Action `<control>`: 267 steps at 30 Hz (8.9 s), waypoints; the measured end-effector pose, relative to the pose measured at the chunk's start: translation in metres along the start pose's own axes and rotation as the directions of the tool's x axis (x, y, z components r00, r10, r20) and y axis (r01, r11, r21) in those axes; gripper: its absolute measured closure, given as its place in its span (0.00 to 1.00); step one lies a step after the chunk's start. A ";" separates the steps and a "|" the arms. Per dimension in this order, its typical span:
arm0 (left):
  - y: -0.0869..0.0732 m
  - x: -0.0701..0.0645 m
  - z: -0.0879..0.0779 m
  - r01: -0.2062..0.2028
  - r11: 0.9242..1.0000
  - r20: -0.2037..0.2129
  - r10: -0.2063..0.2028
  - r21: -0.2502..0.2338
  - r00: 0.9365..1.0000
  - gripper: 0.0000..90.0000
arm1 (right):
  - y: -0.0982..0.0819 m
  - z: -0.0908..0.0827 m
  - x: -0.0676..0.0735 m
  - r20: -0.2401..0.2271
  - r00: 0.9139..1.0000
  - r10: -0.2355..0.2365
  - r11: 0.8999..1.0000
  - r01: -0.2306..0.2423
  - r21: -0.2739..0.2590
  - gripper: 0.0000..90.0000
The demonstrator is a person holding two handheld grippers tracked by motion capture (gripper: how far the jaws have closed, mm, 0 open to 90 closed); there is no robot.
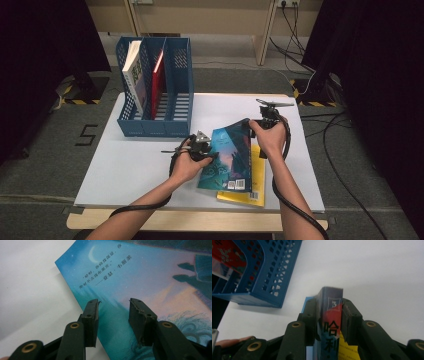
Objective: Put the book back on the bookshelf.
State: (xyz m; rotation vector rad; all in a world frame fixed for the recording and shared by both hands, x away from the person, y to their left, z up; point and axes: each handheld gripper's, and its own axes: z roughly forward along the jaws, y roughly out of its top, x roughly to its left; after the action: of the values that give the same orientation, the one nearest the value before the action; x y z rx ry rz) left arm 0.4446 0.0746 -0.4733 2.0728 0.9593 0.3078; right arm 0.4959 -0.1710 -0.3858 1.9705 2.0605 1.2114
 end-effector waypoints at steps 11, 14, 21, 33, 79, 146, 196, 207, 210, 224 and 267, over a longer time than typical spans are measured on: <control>0.000 -0.001 0.000 -0.006 1.000 -0.009 0.006 0.004 1.000 0.65 | -0.008 0.007 -0.006 -0.004 1.000 -0.010 0.996 0.011 0.090 0.78; 0.000 -0.001 0.000 -0.010 1.000 -0.010 0.011 0.004 1.000 0.65 | -0.009 0.009 -0.005 -0.013 1.000 -0.008 0.992 0.010 0.129 0.78; 0.000 0.000 0.000 0.013 1.000 -0.013 -0.013 -0.005 1.000 0.65 | -0.008 0.009 -0.006 -0.032 0.999 0.008 0.985 -0.002 0.175 0.81; 0.013 -0.006 -0.011 0.055 0.998 0.063 -0.052 -0.044 0.997 0.57 | -0.002 0.002 0.005 -0.063 0.997 0.043 0.989 -0.034 0.143 0.83; 0.082 -0.057 -0.028 -0.045 0.984 0.132 0.069 -0.173 0.989 0.46 | 0.030 -0.014 0.050 0.005 1.000 -0.006 0.986 0.007 -0.167 0.82; 0.069 -0.023 0.002 -0.203 0.952 -0.297 0.130 -0.231 0.946 0.46 | 0.022 -0.022 0.104 0.056 0.995 -0.079 0.977 0.089 -0.192 0.76; 0.001 0.043 -0.055 -0.047 0.954 -0.296 -0.045 -0.298 0.954 0.82 | -0.030 -0.040 -0.006 0.017 0.999 0.033 0.983 -0.029 -0.183 0.62; 0.000 0.043 -0.054 -0.043 0.949 -0.299 -0.056 -0.313 0.953 0.81 | -0.062 -0.031 -0.045 0.032 0.997 0.066 0.985 -0.061 -0.162 0.61; -0.001 0.043 -0.054 -0.043 0.946 -0.295 -0.057 -0.323 0.954 0.81 | -0.071 -0.027 -0.053 0.035 0.996 0.076 0.986 -0.070 -0.153 0.61; 0.016 0.045 -0.062 -0.083 0.915 -0.289 -0.038 -0.395 0.957 0.76 | -0.091 -0.024 -0.065 0.036 0.995 0.095 0.983 -0.088 -0.159 0.60; 0.050 0.047 -0.071 -0.078 0.884 -0.252 -0.046 -0.462 0.967 0.82 | -0.105 -0.022 -0.067 0.040 0.996 0.077 0.980 -0.068 -0.189 0.58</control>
State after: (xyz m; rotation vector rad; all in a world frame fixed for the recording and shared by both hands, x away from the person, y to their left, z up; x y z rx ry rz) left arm 0.4666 0.1306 -0.3951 1.6172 0.9079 0.7569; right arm 0.4099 -0.2278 -0.4594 1.9816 1.7941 1.3056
